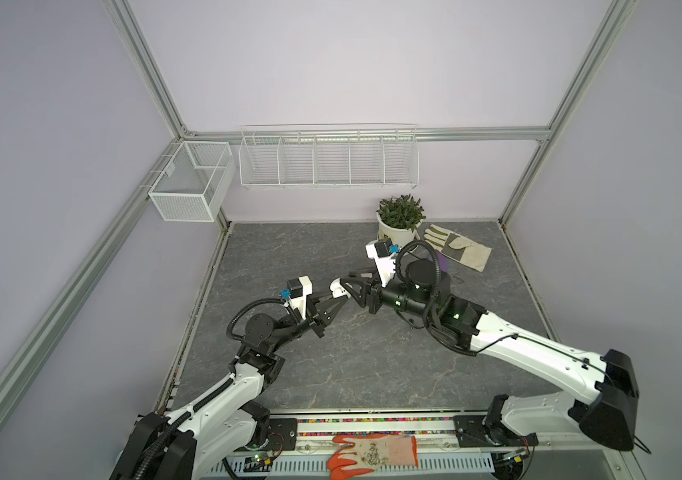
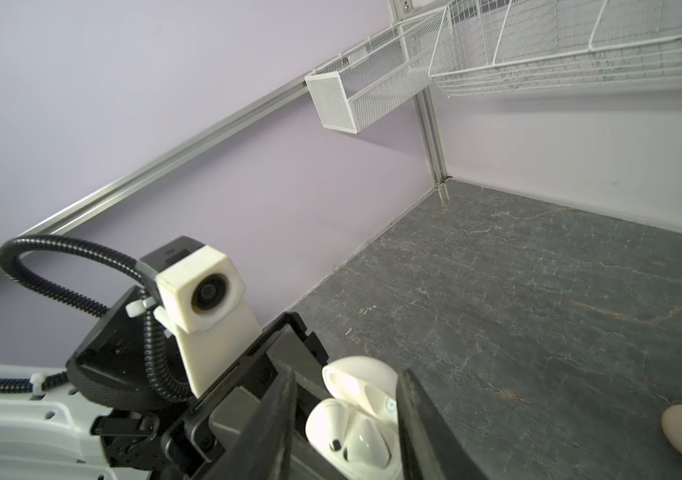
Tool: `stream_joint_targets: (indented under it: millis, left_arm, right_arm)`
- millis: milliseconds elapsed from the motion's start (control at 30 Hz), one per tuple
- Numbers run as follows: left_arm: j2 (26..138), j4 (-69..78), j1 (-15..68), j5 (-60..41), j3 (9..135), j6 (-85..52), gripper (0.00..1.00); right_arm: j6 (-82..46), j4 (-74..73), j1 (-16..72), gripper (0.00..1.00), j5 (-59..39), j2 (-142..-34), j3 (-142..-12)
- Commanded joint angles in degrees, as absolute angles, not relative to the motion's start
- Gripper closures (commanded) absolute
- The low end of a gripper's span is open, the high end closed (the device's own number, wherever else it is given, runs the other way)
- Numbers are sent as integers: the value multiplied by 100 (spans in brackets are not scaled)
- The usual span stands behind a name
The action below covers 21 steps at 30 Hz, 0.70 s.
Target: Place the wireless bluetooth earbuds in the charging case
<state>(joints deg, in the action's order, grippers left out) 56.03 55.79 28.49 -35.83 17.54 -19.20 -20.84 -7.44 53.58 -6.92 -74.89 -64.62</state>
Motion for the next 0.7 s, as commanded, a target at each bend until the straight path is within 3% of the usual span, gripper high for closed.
stream_joint_targets:
  millis: [0, 200, 433, 667]
  left_arm:
    - [5461, 5548, 2904, -3580, 1839, -1917, 100]
    - [5351, 5335, 2944, -3649, 1793, -1697, 100]
    - [5362, 4572, 3013, -3818, 2029, -1413, 100]
    - [5879, 4905, 3049, -4570, 2107, -1306, 100]
  right_arm:
    - [-1279, 358, 5085, 53, -1362, -7225, -6828]
    - [-541, 1475, 4521, 49, -2890, -7348, -7344]
    - [97, 2265, 4328, 49, -3528, -7608, -7668]
    - [581, 3046, 3816, 47, -4417, -7835, -7889]
